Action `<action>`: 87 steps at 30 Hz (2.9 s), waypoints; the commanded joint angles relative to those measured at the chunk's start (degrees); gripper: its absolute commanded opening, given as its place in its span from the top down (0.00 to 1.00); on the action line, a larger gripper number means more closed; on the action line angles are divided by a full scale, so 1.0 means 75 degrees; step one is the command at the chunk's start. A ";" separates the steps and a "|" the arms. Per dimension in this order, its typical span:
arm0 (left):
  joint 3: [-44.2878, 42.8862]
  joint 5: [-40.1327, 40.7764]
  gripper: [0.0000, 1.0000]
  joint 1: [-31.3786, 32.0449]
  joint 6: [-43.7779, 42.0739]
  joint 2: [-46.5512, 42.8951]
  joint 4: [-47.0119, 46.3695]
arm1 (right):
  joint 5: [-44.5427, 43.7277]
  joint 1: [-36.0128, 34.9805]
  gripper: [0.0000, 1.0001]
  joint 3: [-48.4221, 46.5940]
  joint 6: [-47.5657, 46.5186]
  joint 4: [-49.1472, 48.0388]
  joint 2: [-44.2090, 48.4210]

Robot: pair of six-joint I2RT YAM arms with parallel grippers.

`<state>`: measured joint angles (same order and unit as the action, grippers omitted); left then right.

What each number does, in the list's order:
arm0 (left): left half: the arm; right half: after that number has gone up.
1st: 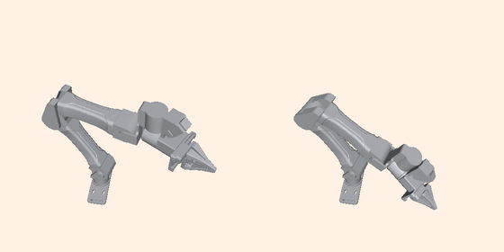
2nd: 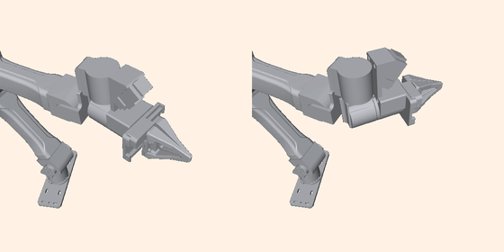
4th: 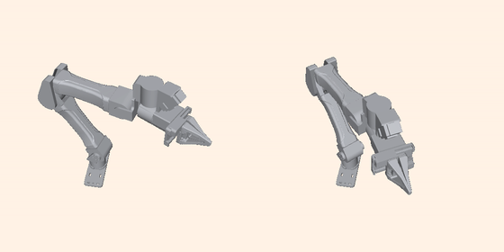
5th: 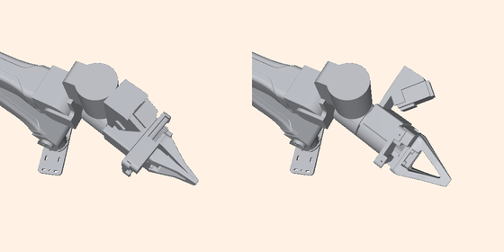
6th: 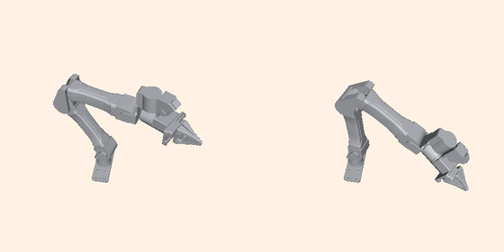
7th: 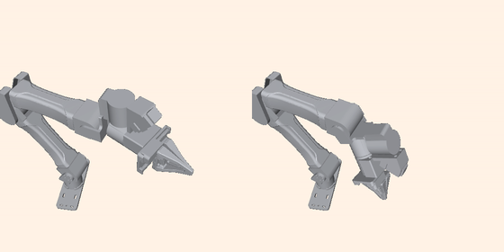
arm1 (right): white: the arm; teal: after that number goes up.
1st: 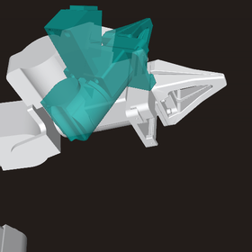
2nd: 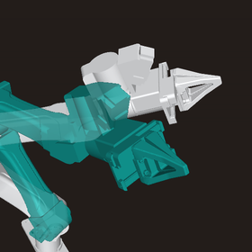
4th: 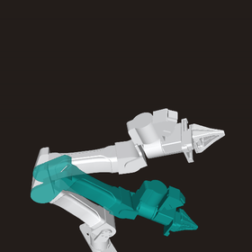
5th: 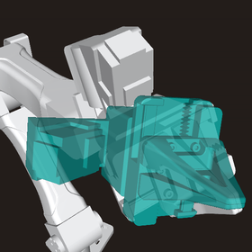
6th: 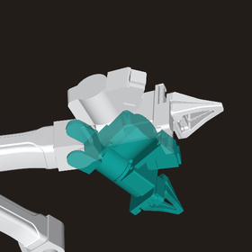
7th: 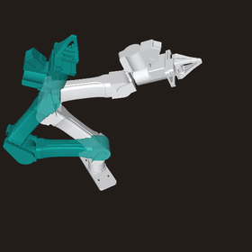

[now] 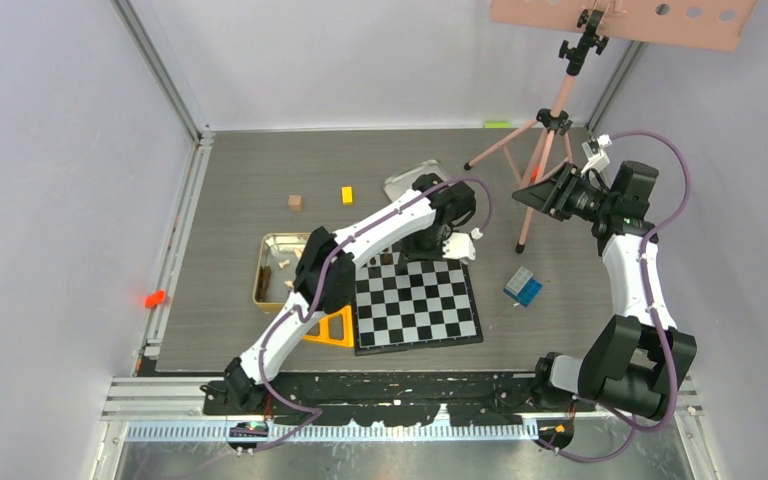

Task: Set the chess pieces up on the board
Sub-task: Place the chess piece on the chessboard.

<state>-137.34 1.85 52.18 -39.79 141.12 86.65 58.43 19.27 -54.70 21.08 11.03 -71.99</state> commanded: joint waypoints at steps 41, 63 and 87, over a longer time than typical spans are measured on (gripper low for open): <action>-0.0204 0.1133 0.85 0.0038 -0.0635 0.0513 -0.0407 | 0.0459 0.0253 0.52 0.0067 -0.0149 -0.0055 -0.0020; -0.0087 0.1180 0.83 0.0220 -0.0598 0.0345 -0.0165 | 0.0551 0.0286 0.52 0.0062 -0.0121 -0.0078 -0.0105; -0.0031 0.1294 0.69 0.0238 -0.0599 0.0225 -0.0104 | 0.0623 0.0302 0.52 0.0062 -0.0057 -0.0116 -0.0164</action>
<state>-137.34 11.44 53.63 -43.94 144.66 83.68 62.04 21.15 -54.30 20.91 11.64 -73.38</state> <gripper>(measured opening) 0.335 0.484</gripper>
